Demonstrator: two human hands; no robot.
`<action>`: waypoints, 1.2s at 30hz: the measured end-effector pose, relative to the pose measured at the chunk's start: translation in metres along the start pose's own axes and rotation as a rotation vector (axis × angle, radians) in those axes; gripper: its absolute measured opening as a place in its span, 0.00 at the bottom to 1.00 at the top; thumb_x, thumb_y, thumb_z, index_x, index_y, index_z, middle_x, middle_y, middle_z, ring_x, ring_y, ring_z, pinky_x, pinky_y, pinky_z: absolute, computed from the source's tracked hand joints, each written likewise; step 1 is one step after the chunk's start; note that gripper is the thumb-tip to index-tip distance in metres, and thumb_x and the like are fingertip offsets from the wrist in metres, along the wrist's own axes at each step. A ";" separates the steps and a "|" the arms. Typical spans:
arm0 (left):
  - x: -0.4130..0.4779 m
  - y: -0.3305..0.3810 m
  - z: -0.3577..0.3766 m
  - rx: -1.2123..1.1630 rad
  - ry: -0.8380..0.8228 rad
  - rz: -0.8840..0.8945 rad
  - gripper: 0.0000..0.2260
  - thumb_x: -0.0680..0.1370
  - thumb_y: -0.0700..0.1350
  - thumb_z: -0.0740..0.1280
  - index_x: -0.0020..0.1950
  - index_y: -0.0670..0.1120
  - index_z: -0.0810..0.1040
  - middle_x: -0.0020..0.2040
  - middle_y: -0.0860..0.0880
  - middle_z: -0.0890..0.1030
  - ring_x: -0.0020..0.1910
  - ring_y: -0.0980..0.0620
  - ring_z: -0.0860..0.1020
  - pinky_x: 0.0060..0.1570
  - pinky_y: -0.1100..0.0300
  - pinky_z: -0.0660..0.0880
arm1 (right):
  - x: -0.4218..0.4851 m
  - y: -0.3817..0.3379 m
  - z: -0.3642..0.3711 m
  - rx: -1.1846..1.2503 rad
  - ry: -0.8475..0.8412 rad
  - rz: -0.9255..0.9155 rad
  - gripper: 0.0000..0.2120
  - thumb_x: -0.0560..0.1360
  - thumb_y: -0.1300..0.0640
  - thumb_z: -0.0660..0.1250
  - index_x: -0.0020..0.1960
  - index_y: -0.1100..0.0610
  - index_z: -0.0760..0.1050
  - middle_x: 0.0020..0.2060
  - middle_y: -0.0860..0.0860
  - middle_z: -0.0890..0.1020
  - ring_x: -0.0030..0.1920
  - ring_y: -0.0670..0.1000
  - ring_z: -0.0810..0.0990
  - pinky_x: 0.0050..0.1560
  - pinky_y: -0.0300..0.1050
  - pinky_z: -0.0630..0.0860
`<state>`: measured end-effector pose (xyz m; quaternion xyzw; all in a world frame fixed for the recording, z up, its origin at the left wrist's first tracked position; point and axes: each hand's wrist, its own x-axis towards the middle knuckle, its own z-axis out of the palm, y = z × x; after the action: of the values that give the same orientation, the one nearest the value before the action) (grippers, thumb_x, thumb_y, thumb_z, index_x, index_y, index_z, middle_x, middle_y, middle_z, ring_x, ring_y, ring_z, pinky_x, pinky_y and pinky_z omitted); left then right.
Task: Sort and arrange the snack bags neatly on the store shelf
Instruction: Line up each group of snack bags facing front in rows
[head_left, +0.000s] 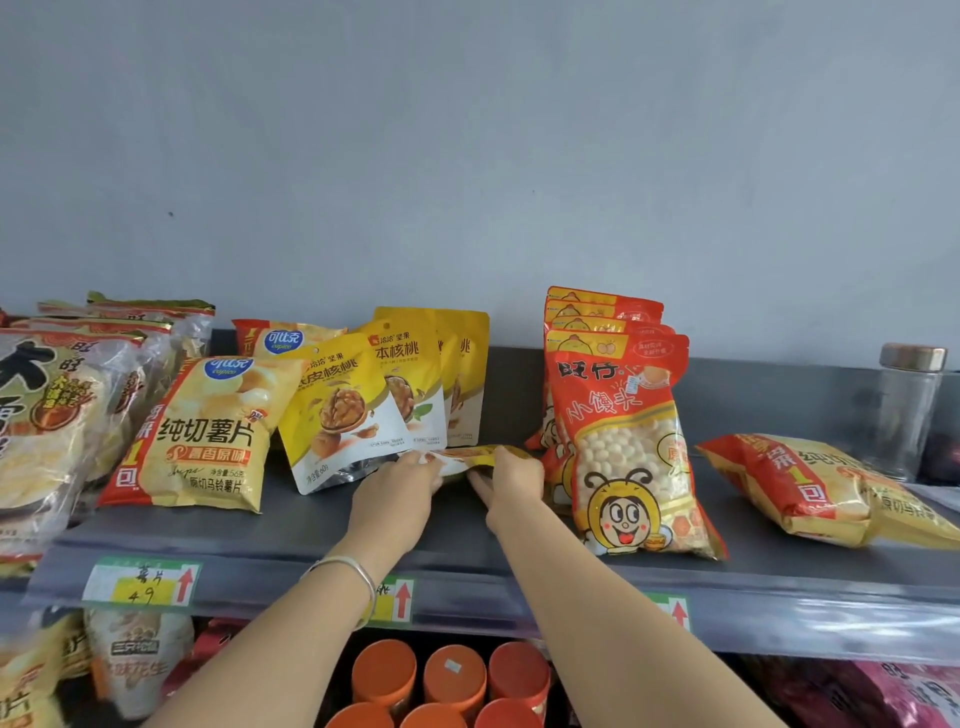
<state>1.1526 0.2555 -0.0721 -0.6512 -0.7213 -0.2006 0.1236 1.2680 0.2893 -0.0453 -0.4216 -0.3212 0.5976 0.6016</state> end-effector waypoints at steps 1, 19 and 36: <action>0.000 0.000 0.000 -0.009 0.001 0.000 0.16 0.83 0.46 0.53 0.69 0.51 0.69 0.69 0.48 0.70 0.63 0.44 0.72 0.54 0.52 0.72 | 0.006 0.002 0.002 -0.082 0.005 -0.011 0.23 0.79 0.67 0.60 0.72 0.62 0.60 0.63 0.63 0.72 0.47 0.56 0.77 0.50 0.50 0.79; -0.003 0.001 -0.005 -0.417 0.032 0.008 0.21 0.77 0.54 0.64 0.69 0.51 0.71 0.68 0.52 0.72 0.64 0.53 0.71 0.62 0.57 0.70 | 0.014 0.004 0.000 -0.221 -0.015 -0.182 0.32 0.78 0.57 0.66 0.77 0.57 0.54 0.69 0.57 0.71 0.69 0.58 0.69 0.67 0.53 0.67; 0.014 -0.018 -0.011 -0.458 0.269 -0.195 0.14 0.78 0.49 0.63 0.64 0.51 0.75 0.63 0.47 0.74 0.62 0.47 0.71 0.52 0.53 0.71 | 0.001 -0.030 0.025 -0.649 0.001 -0.443 0.15 0.79 0.63 0.53 0.34 0.55 0.64 0.34 0.49 0.69 0.37 0.52 0.69 0.40 0.43 0.65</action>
<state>1.1317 0.2616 -0.0586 -0.5572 -0.6936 -0.4541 0.0481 1.2595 0.2954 -0.0078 -0.5106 -0.5767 0.3204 0.5514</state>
